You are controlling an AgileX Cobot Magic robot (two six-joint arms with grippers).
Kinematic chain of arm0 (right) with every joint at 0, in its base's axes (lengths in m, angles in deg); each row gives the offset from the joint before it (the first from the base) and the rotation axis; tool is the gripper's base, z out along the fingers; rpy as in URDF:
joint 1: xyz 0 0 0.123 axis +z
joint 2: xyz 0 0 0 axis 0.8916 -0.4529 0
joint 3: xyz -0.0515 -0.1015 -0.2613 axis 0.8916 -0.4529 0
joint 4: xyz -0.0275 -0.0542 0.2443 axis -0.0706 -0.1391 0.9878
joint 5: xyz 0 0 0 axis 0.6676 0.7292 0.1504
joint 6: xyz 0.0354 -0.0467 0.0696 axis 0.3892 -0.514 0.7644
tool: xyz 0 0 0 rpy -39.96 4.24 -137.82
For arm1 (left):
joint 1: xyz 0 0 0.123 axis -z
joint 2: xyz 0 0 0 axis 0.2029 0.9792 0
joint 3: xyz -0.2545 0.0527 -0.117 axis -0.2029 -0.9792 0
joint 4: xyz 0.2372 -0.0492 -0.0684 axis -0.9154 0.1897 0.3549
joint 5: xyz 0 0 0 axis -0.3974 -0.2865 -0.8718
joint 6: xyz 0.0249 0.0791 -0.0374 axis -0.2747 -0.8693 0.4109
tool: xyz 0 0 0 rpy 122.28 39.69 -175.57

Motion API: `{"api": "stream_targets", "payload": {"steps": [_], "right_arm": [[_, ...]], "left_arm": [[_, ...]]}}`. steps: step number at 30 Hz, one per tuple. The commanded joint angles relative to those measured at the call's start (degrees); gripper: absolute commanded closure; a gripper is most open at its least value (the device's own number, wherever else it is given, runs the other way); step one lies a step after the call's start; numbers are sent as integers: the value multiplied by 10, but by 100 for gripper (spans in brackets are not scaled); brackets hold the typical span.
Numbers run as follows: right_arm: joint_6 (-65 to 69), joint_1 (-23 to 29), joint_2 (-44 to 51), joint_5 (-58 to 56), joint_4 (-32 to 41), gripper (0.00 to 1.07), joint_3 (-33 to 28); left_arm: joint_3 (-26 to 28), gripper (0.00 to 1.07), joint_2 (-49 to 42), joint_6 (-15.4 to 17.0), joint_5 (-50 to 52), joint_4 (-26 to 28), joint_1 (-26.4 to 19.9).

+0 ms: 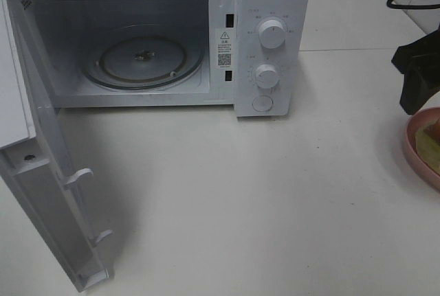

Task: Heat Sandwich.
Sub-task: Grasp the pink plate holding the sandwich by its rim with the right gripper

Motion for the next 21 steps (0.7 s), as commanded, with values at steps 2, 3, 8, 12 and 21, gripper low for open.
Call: {"api": "stream_targets", "payload": {"steps": [2, 3, 8, 12, 21], "right_arm": [[-11, -42, 2, -6, 5, 38, 5], [-11, -42, 2, -6, 5, 38, 5], [-27, -80, -5, -2, 8, 38, 5], [-34, -95, -22, 10, 8, 38, 5], [-34, -95, -72, 46, 13, 38, 5]], "left_arm": [[-1, 31, -2, 3, 1, 2, 2], [-1, 31, -2, 3, 1, 2, 2], [-1, 31, -2, 3, 1, 2, 2], [-1, 31, -2, 3, 1, 2, 2], [-1, 31, -2, 3, 1, 2, 2]]}}
